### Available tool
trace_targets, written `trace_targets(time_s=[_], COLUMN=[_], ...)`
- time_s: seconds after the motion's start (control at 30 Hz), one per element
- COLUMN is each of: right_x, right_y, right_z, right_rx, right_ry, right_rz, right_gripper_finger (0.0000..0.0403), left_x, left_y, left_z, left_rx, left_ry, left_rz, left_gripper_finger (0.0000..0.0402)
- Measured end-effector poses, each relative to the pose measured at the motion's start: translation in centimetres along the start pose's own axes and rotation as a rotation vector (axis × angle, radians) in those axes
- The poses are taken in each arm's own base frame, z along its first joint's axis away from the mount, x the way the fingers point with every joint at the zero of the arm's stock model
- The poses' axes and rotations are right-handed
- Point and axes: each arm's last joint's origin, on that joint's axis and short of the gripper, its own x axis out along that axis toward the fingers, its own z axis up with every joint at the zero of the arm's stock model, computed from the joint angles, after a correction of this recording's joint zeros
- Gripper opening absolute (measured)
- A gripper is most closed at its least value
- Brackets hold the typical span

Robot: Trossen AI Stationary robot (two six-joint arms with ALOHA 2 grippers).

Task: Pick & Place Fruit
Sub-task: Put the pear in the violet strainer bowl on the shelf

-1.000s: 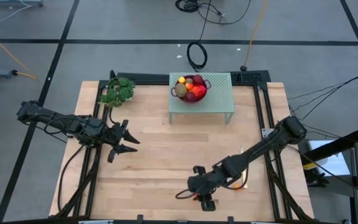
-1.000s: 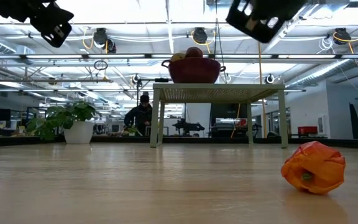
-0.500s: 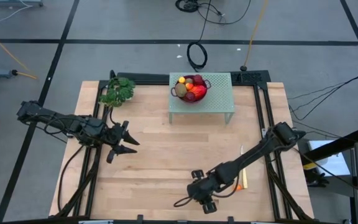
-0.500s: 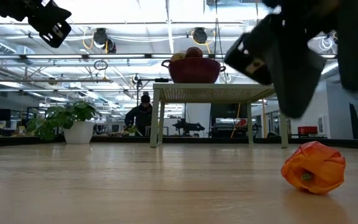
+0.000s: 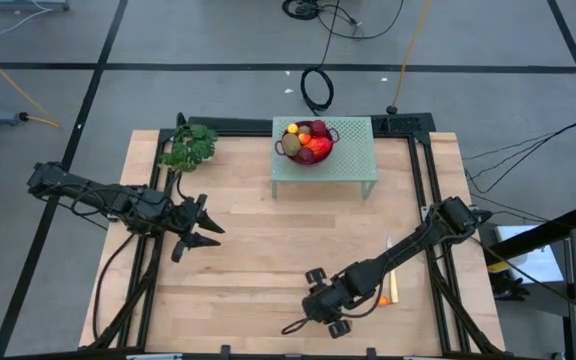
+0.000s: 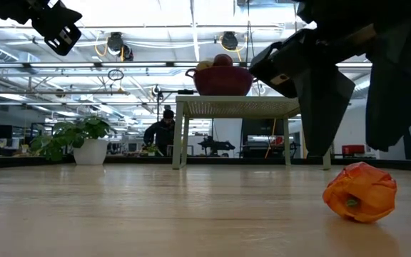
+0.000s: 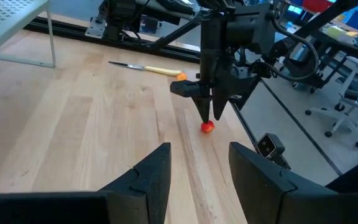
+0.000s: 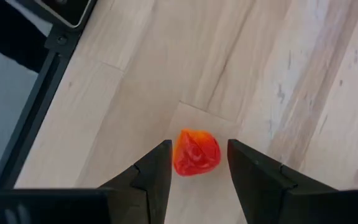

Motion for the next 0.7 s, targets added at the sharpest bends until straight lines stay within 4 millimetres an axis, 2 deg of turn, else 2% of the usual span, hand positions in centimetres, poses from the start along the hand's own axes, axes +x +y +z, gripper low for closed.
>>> trace_targets(time_s=[0.23,0.7], right_x=[0.0,0.0], right_y=[0.0,-0.01], right_z=[0.01,0.01], right_rx=[-0.072,-0.078], right_ry=[0.0,0.0], right_rz=[0.002,0.002], right_gripper_finger=[0.0159,0.0237], left_x=[0.0,0.0], left_y=[0.0,0.0], left_z=[0.0,0.01], left_rx=[-0.014,-0.015], left_ry=[0.0,0.0], left_rz=[0.0,0.001], left_gripper_finger=[0.0161,0.0161])
